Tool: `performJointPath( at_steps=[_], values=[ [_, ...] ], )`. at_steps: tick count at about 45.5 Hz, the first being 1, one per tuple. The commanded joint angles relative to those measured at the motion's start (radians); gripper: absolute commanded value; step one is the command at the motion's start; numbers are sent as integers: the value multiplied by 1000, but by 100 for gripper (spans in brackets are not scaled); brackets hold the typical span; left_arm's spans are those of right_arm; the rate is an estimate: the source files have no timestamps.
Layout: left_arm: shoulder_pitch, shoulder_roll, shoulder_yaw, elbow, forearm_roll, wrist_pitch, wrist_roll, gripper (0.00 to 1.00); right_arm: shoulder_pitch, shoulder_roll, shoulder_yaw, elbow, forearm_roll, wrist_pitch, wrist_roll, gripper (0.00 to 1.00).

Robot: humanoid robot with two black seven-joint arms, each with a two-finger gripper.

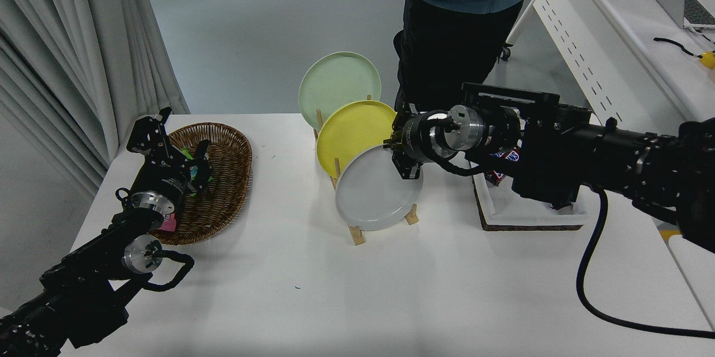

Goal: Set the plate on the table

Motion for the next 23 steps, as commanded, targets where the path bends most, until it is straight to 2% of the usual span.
performJointPath(
  at_steps=[1,23],
  values=[
    [0,0,0,0,0,1,0,100,51,-64,119,3,-25,-2,-88,0],
    [0,0,0,0,0,0,0,100,126,-144,218,47,-25,-15,-102,0]
  ],
)
